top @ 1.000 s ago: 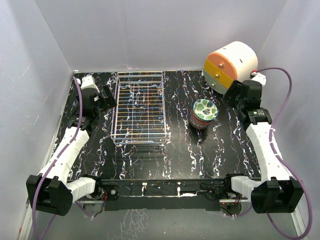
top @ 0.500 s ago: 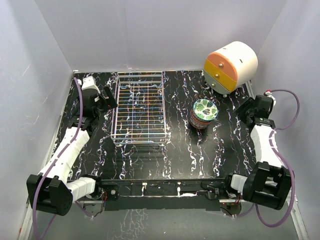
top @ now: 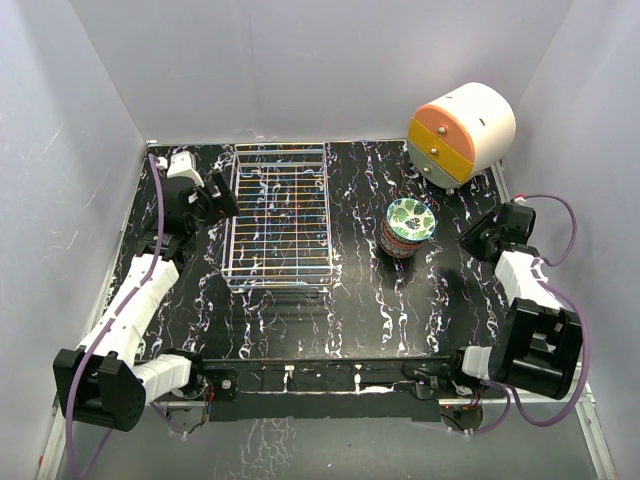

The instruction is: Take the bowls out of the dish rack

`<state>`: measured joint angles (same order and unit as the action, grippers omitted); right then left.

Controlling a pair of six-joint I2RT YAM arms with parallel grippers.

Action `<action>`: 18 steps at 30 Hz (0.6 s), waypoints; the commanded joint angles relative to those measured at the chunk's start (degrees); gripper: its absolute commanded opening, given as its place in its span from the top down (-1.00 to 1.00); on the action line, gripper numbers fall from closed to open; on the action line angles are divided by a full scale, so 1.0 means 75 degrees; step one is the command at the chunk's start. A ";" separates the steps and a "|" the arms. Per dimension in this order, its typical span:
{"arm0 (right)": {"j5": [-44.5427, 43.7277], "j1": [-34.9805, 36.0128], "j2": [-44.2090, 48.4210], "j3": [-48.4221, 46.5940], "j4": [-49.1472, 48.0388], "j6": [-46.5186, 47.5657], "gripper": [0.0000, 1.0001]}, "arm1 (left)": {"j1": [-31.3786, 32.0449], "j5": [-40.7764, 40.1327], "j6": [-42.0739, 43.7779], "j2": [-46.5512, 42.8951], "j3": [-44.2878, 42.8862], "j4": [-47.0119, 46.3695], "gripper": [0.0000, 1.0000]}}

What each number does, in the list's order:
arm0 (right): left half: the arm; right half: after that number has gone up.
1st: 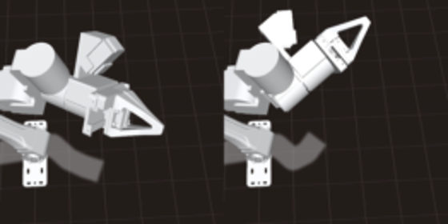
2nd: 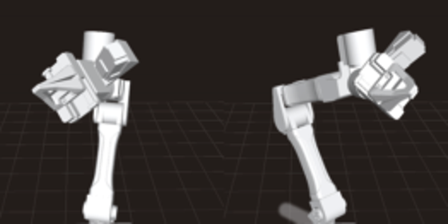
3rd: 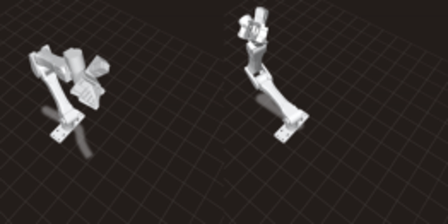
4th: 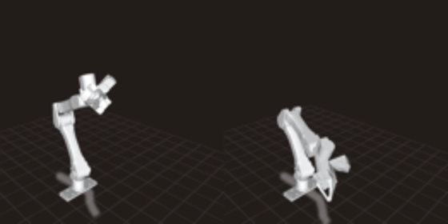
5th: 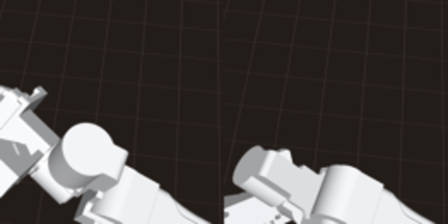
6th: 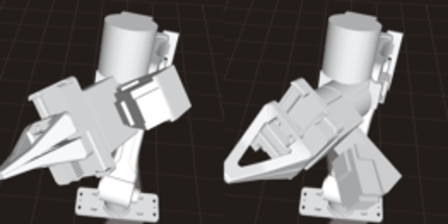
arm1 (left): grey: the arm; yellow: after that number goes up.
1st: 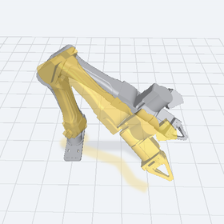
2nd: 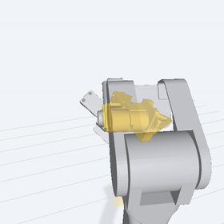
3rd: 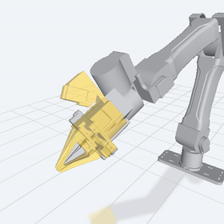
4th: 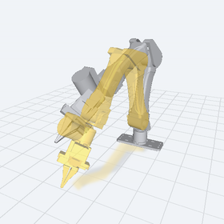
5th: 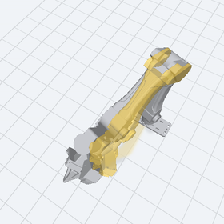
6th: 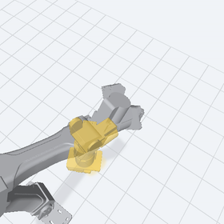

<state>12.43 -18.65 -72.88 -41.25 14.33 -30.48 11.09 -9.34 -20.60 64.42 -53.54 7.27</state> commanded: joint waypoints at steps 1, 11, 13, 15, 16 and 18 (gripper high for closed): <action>0.0665 -0.0028 -0.0149 0.0241 -0.0971 -0.0197 0.37 | 0.0003 0.1503 -0.0236 -0.0196 -0.0055 -0.0496 -0.94; 0.1254 -0.0020 -0.0441 0.0635 -0.1593 -0.0383 0.35 | 0.2891 0.0487 -0.0465 0.0849 -0.1872 0.0299 -0.94; 0.1278 -0.0020 -0.0437 0.0690 -0.1630 -0.0394 0.35 | 0.3509 0.0277 -0.0605 0.1216 -0.2133 0.0181 -0.94; 0.1314 -0.0020 -0.0411 0.0706 -0.1652 -0.0401 0.35 | 0.3950 0.0108 -0.0784 0.1610 -0.2368 0.0036 -0.94; 0.1332 -0.0020 -0.0383 0.0728 -0.1661 -0.0401 0.35 | 0.4135 0.0045 -0.0851 0.1791 -0.2480 -0.0017 -0.94; 0.1389 -0.0010 -0.0342 0.0761 -0.1679 -0.0412 0.35 | 0.4427 -0.0040 -0.1082 0.2367 -0.2745 -0.0037 -0.92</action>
<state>21.34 -18.65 -76.34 -36.36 5.87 -33.19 40.88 -6.04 -25.47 76.88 -70.32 7.27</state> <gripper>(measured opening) 0.326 0.968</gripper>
